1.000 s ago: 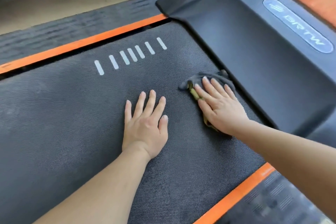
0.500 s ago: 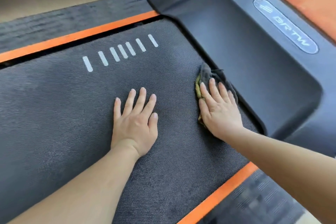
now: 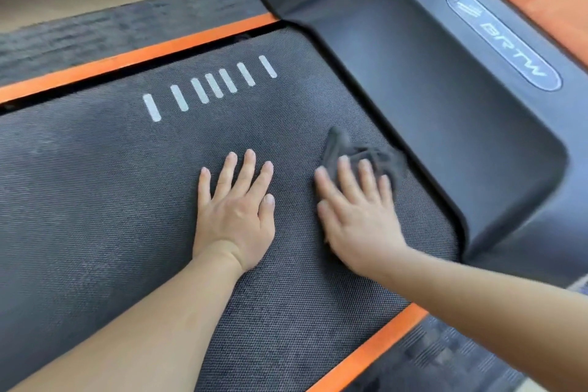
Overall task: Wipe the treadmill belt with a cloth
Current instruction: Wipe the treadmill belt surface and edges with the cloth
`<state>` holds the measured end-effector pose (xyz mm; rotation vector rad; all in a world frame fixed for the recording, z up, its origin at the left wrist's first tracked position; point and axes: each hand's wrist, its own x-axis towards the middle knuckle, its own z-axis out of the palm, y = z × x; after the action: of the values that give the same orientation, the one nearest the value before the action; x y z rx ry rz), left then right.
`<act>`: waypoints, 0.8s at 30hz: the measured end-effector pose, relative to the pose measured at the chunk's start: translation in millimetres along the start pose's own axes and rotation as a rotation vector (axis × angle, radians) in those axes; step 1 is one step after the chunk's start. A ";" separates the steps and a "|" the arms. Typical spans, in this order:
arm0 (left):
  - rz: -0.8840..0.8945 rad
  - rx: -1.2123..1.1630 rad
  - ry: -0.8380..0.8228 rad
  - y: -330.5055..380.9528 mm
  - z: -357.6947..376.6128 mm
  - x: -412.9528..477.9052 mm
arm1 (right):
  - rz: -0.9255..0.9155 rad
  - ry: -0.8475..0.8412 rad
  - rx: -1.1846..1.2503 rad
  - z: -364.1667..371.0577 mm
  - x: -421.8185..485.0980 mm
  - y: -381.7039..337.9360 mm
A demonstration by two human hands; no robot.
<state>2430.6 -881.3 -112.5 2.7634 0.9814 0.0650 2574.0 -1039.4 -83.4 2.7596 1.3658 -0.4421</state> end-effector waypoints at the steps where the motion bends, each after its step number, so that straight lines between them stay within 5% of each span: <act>1: 0.002 -0.001 0.006 -0.1 0.2 0.2 | -0.135 -0.020 -0.007 2.7 -12.3 -11.0; 3: 0.003 -0.003 0.015 -1.0 0.4 0.0 | -0.359 -0.099 -0.030 2.2 -27.8 -11.7; 5: 0.000 -0.007 0.011 -1.0 0.4 0.3 | -0.383 -0.084 -0.074 0.7 -20.3 18.1; 10: -0.007 -0.010 0.008 1.5 -0.3 -0.1 | 0.072 0.067 -0.081 -5.2 -1.2 66.4; 16: -0.001 -0.010 0.014 -0.1 -0.2 -0.1 | -0.419 -0.069 -0.128 3.5 -51.6 56.2; 21: -0.003 -0.007 0.014 0.1 -0.2 -0.7 | 0.103 0.085 -0.121 -2.2 -15.9 82.4; 24: -0.015 -0.009 -0.002 2.2 -2.3 -0.4 | -0.101 0.083 -0.163 5.0 -33.8 49.7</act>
<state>2431.5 -882.9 -109.8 2.7476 0.9983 0.0637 2592.3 -1096.8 -84.0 2.6137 1.4915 -0.2106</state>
